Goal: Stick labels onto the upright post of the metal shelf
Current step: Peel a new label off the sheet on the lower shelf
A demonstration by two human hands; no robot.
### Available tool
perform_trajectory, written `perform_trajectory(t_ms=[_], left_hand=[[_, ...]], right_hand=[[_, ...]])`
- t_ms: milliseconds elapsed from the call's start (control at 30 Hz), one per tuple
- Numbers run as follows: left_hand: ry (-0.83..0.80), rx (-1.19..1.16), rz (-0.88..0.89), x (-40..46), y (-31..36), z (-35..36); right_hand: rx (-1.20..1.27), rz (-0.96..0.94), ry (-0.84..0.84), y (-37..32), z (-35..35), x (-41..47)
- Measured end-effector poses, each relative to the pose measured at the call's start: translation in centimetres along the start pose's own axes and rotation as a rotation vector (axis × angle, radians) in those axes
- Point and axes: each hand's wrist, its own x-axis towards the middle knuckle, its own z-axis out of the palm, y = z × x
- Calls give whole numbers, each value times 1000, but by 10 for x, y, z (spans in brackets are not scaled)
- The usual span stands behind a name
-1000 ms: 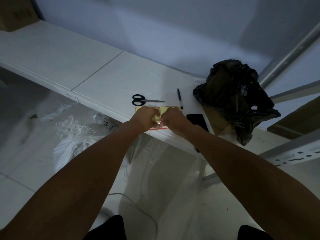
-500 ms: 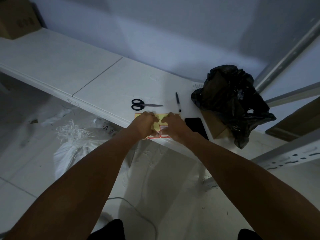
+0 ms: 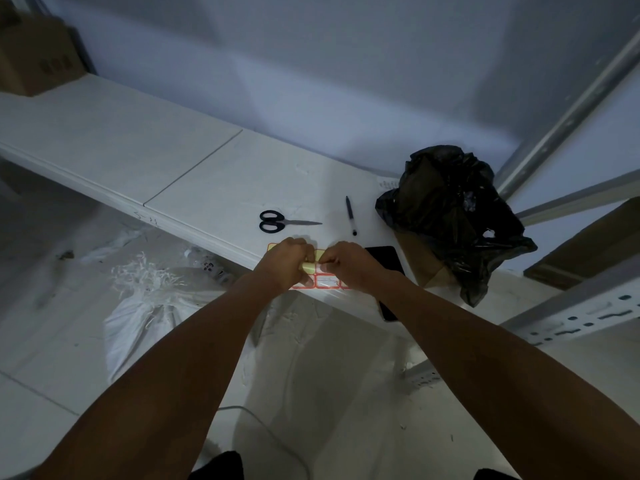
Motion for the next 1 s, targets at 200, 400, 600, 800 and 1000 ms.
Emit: perform_trajectory(t_ms=[200,400,600,800,1000], left_hand=[[-38,-10,26,0,2,4],[-36,-2,48,-1,-2,1],[-24,2,80,-4,-4,1],[-2,-4,90,-5,-6,3],[-13,60,108,-2,-7,4]], right_hand=[[-147,-33,81,-2,1,0],[-299,-80,149,-4,9,1],[-315,-107,261,-1,19,-7],[-284,-103,283,-3,22,-9],[-239,-92,287,-6,32,-14]])
